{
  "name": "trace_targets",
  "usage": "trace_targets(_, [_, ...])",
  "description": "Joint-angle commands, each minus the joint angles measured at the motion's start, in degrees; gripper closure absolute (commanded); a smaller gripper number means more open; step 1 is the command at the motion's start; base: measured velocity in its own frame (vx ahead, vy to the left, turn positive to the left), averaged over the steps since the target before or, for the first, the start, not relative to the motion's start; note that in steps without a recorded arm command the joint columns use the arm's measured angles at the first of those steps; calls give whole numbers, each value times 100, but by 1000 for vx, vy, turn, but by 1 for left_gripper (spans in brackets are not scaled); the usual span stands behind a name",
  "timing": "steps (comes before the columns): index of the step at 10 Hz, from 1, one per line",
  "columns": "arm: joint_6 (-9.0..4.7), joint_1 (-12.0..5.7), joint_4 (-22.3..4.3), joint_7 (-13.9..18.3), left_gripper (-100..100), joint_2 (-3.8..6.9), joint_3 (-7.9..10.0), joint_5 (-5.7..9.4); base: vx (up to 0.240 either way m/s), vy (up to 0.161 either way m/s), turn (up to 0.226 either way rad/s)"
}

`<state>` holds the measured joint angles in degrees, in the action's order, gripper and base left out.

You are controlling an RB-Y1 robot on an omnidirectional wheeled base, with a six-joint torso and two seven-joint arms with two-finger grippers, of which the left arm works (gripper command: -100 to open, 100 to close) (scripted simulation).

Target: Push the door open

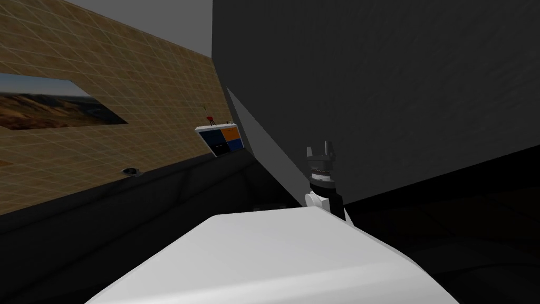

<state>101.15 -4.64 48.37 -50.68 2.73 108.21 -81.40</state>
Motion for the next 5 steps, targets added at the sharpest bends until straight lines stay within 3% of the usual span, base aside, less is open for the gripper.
trace_targets(1, [-2,-147,-106,-159,-100,174,-169,-70,-35,68,56])
trace_targets(4, [29,-475,-305,-369,-100,460,-439,-183,-20,39,74])
trace_targets(5, [29,-475,-305,-369,-100,460,-439,-183,-12,12,28])
